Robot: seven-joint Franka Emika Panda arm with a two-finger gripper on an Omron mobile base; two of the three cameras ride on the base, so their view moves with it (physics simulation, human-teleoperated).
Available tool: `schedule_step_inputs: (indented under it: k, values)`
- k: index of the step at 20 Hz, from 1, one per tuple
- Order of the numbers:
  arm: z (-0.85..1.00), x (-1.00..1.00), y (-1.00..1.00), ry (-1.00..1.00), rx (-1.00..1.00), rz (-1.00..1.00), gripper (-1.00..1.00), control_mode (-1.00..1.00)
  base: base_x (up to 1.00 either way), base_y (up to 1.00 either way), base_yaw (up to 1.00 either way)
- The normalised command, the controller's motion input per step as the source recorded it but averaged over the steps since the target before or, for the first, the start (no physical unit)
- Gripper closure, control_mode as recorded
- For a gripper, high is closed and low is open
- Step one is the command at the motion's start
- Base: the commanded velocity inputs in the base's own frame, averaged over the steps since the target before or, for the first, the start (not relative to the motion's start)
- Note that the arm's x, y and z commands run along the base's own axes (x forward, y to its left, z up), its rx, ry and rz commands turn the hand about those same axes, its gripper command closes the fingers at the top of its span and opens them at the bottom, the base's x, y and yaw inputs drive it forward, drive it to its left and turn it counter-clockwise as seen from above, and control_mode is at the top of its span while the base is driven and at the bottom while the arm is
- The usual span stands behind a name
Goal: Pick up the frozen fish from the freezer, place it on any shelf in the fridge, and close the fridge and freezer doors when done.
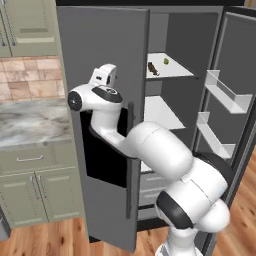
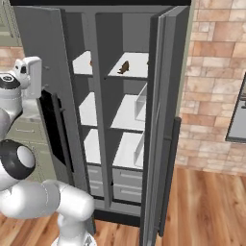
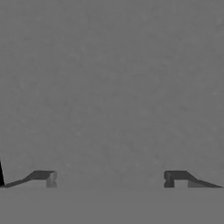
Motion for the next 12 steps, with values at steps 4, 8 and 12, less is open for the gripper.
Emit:
schedule_step_inputs:
  k: [4,8,12]
  values:
    - [0.00,0.35,-0.25,0.00,-0.06,-0.13,-1.00,-1.00,0.00,0.00,0.00]
    - [0.00,0.47,-0.24,0.00,-0.05,-0.13,-1.00,-1.00,0.00,0.00,0.00]
    - [0.00,0.58,-0.18,0.00,-0.05,-0.10,-1.00,-1.00,0.00,0.00,0.00]
